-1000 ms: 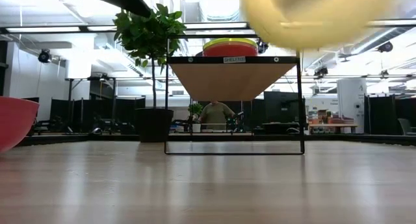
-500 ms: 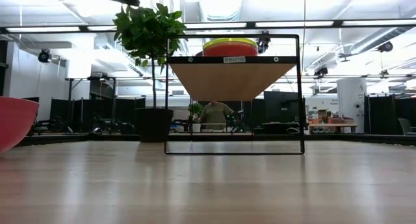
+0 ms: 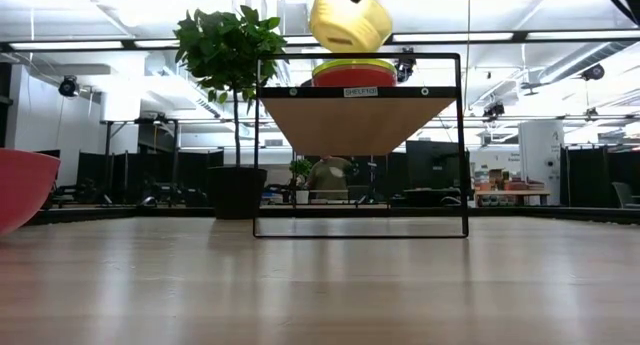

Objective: Place and stack bowls onto a shelf
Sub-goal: Stack the yellow transparent bowl into the green transparent bowl on the shelf, then stack the orange bowl into the blue bowl on the shelf

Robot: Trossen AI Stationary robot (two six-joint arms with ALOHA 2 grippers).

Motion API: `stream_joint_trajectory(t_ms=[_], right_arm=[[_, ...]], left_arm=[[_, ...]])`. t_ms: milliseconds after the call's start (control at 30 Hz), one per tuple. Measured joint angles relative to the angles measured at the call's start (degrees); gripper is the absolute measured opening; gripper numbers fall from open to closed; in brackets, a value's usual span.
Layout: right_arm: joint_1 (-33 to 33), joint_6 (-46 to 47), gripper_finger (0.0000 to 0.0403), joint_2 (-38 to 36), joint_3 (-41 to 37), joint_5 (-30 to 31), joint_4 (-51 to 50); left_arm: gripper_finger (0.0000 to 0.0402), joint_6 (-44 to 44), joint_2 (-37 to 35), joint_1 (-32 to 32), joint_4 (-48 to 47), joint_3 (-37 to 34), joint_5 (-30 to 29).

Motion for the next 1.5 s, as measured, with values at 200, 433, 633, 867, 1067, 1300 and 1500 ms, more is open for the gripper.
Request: stream_joint_trajectory(t_ms=[200,433,633,867,1067,1300,1500], right_arm=[[-1.84,-1.18,0.0009,0.00,-0.02,-0.69,-0.20],[-1.81,0.76,0.0043,0.00,-0.59,-0.63,-0.40],[-1.75,2.86,0.0081,0.00,-1.03,-0.62,-0.42],[-1.73,4.43,0.0086,0.00,-1.03,-0.62,0.32],[-0.77,3.25,0.0076,0.00,-1.03,-0.81,5.20],[3.62,-1.78,0.0068,0.00,-1.07,-1.07,7.58],[6.76,-9.30,0.0068,0.00,-1.07,-1.35,12.04]], left_arm=[[0.0054,0.41,0.65,0.00,-0.02,0.00,0.00],[0.0054,0.78,0.76,0.00,-0.02,0.00,0.00],[0.0054,0.80,0.74,0.00,0.00,0.02,0.00],[0.0054,0.83,0.75,0.00,0.00,0.02,0.00],[0.0054,0.85,0.74,0.00,0.00,0.02,0.00],[0.0054,-1.32,0.76,0.00,-0.01,0.02,0.04],[0.0054,-8.12,1.08,0.00,-0.06,0.02,2.98]])
